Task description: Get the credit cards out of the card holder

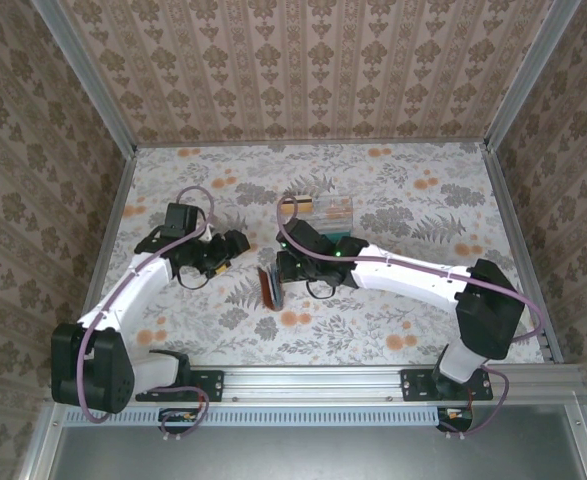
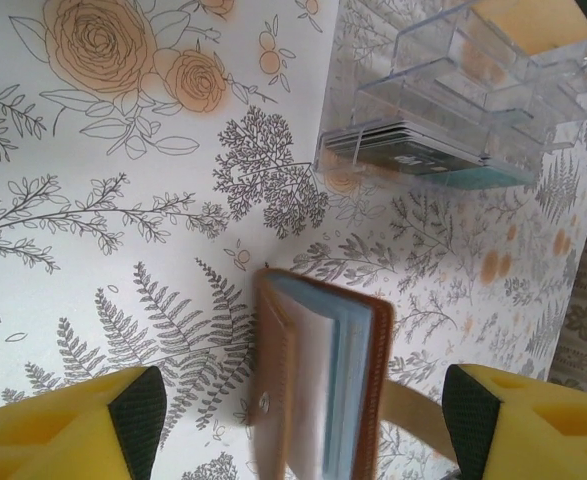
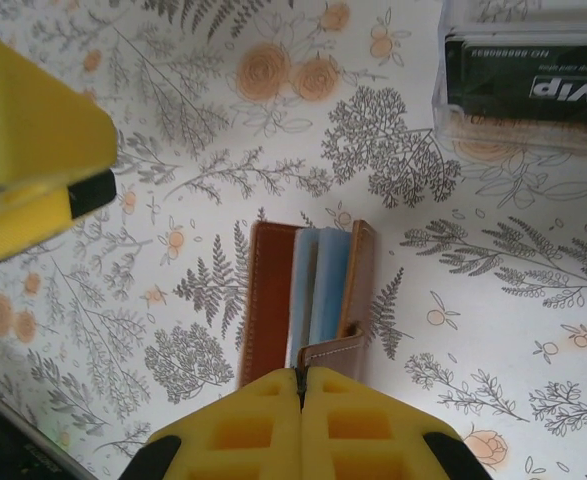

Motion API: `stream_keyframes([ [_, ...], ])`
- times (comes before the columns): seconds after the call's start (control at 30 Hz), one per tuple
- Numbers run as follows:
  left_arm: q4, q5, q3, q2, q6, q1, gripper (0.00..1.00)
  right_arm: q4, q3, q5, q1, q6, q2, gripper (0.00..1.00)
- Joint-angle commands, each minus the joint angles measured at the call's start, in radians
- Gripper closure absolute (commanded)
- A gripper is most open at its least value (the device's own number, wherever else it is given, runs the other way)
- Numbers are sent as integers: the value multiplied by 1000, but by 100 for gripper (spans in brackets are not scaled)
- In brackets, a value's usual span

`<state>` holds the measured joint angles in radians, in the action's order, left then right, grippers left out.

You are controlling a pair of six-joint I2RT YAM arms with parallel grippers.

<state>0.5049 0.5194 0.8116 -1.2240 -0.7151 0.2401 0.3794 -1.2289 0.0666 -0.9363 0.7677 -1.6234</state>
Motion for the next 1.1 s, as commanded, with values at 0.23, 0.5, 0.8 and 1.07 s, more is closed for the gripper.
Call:
stream_keyframes([
  [0.23, 11, 19, -7, -18, 42, -5, 23, 33, 63, 34, 29, 36, 107, 100],
  [0.5, 10, 20, -3, -34, 54, 10, 23, 137, 216, 137, 98, 31, 165, 100],
  [0.8, 10, -12, 0, -73, 66, 84, 22, 172, 240, 82, 134, -44, 51, 74],
  [1.07, -52, 20, -6, -102, 66, 181, 32, 90, 239, 47, 136, -14, -14, 84],
])
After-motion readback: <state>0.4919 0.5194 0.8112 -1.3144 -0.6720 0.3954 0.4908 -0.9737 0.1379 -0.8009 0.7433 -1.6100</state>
